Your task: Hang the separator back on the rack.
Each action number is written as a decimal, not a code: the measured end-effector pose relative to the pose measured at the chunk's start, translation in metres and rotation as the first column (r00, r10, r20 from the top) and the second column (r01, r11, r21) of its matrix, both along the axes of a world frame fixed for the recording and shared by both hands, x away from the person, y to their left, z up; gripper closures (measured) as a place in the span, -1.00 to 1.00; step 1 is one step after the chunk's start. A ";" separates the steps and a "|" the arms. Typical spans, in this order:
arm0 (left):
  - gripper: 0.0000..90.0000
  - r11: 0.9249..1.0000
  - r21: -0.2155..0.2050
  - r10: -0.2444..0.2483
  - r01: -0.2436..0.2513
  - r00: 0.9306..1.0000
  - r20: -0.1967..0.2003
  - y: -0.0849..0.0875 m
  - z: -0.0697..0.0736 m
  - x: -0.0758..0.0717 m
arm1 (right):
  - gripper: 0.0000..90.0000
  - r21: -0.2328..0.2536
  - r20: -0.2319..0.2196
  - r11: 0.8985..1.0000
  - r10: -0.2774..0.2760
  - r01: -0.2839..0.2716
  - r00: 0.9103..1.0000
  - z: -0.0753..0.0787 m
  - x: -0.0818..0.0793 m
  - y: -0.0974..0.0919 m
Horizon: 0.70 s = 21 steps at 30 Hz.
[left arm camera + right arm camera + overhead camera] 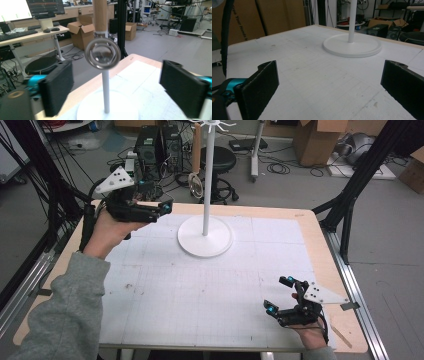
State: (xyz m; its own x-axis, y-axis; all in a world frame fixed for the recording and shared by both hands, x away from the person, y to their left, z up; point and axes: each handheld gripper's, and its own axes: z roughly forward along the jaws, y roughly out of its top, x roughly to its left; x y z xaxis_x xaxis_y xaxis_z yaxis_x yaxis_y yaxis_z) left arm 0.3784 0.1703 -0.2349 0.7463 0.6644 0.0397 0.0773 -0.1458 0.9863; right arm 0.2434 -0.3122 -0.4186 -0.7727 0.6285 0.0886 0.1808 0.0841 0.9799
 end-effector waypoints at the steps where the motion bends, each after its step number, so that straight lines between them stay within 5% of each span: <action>1: -0.85 1.000 0.004 -0.004 0.004 1.000 -0.002 0.001 -0.002 -0.002 | -0.98 0.000 0.001 1.000 0.002 -0.002 1.000 0.000 0.001 0.000; 7: -0.96 1.000 -0.017 -0.022 0.022 1.000 -0.015 0.014 -0.019 -0.020 | -0.98 -0.001 0.000 1.000 0.008 -0.008 1.000 -0.001 0.005 0.002; 16: -0.96 1.000 0.018 -0.025 0.024 1.000 0.016 0.025 -0.052 -0.051 | -0.98 0.006 0.002 1.000 0.022 -0.022 1.000 0.000 0.011 0.009; 21: -0.96 0.999 -0.025 -0.022 0.023 0.999 0.026 0.037 -0.068 -0.069 | -0.98 0.022 0.007 1.000 0.011 -0.012 1.000 0.001 0.011 0.010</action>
